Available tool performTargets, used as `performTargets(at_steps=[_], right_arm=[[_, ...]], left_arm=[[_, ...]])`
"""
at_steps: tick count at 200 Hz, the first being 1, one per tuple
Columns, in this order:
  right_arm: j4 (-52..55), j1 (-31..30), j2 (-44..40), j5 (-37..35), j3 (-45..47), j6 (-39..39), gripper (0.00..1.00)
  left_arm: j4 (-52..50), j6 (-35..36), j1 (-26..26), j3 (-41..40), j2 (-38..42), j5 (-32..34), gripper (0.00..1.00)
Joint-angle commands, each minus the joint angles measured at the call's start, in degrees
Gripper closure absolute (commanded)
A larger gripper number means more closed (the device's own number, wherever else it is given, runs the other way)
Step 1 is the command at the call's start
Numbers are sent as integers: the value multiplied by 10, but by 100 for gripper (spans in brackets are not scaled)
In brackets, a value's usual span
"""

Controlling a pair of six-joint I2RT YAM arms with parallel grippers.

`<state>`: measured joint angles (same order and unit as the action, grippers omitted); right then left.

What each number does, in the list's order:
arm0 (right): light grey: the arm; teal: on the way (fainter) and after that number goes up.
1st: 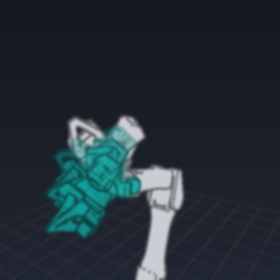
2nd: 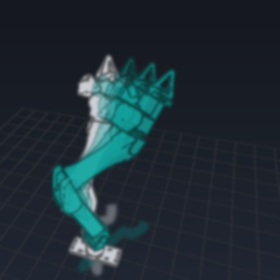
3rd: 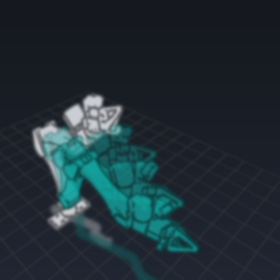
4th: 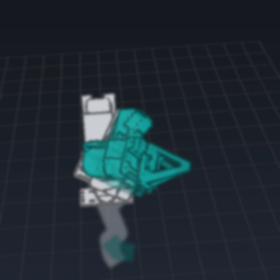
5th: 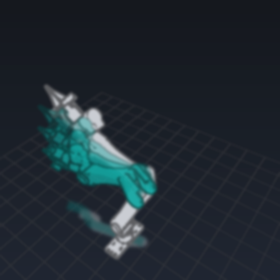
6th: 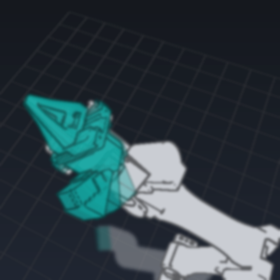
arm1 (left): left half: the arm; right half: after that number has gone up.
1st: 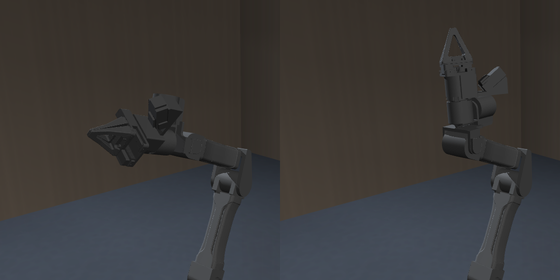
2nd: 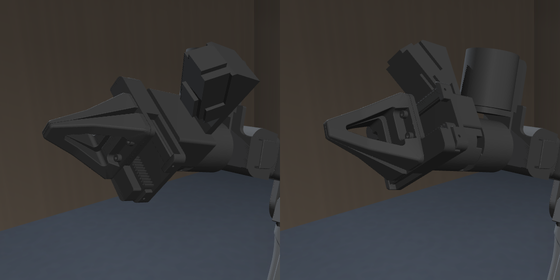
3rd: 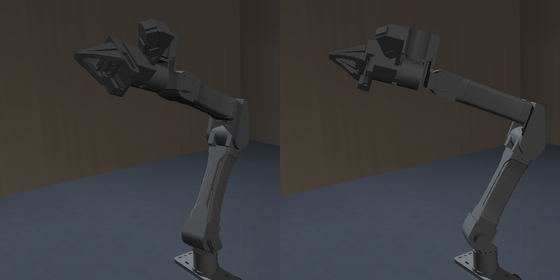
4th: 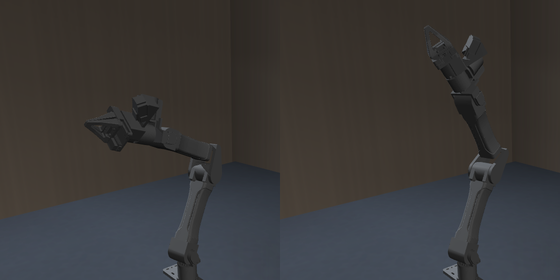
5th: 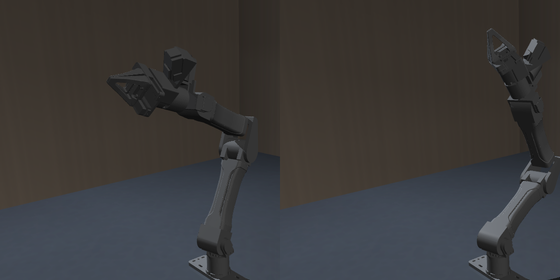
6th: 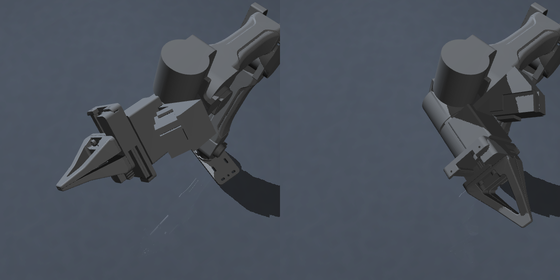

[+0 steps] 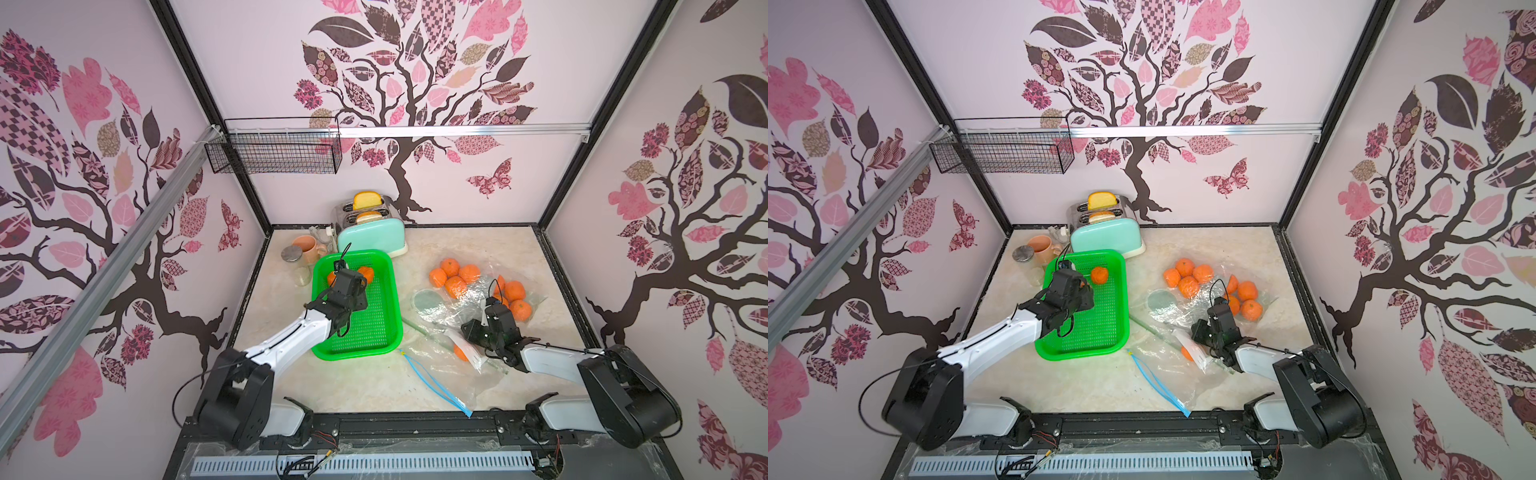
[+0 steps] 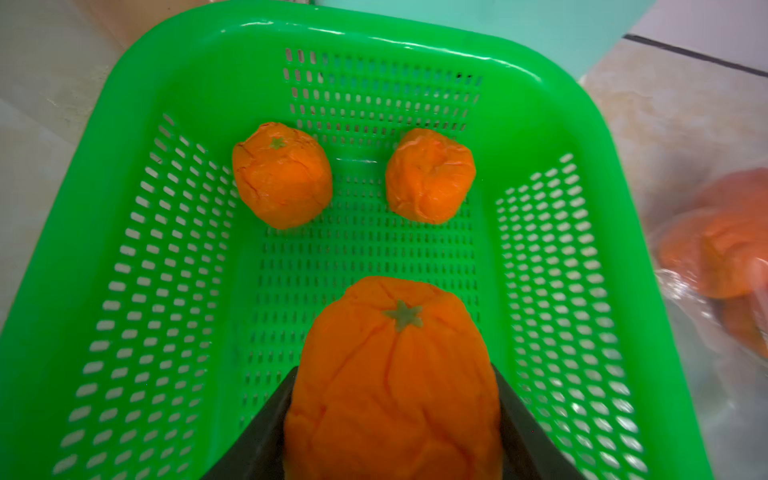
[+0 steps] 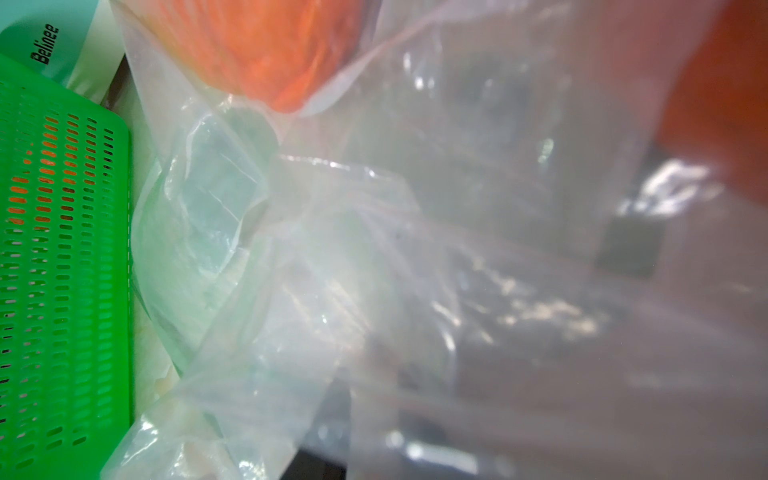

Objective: Open the zip-top bag and take out the orange
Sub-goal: Place the orange in the basket.

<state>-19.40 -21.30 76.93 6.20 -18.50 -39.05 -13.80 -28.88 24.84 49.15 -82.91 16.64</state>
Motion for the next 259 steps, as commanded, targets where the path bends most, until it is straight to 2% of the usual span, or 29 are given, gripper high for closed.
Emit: performTargets(at_steps=[1, 42, 71, 135, 167, 187, 212, 259], right_arm=[[47, 0, 11, -16, 5, -3, 75], [47, 0, 15, -15, 5, -2, 75], [47, 0, 19, -12, 2, -2, 75], [48, 0, 19, -14, 2, -1, 74], [50, 0, 17, -14, 1, -1, 74], [50, 0, 17, -14, 2, -1, 74], [49, 0, 20, -11, 1, -1, 74], [49, 0, 19, -11, 0, -1, 74]], left_arm=[[28, 10, -20, 40, -62, 4, 66], [44, 26, -27, 79, -139, 32, 65], [42, 30, -42, 114, -186, 19, 66], [28, 46, -44, 175, -242, 23, 66], [25, 51, -44, 201, -264, -7, 66], [32, 58, -44, 202, -265, -1, 65], [24, 66, -44, 209, -272, 11, 59], [11, 69, -44, 215, -269, 5, 40]])
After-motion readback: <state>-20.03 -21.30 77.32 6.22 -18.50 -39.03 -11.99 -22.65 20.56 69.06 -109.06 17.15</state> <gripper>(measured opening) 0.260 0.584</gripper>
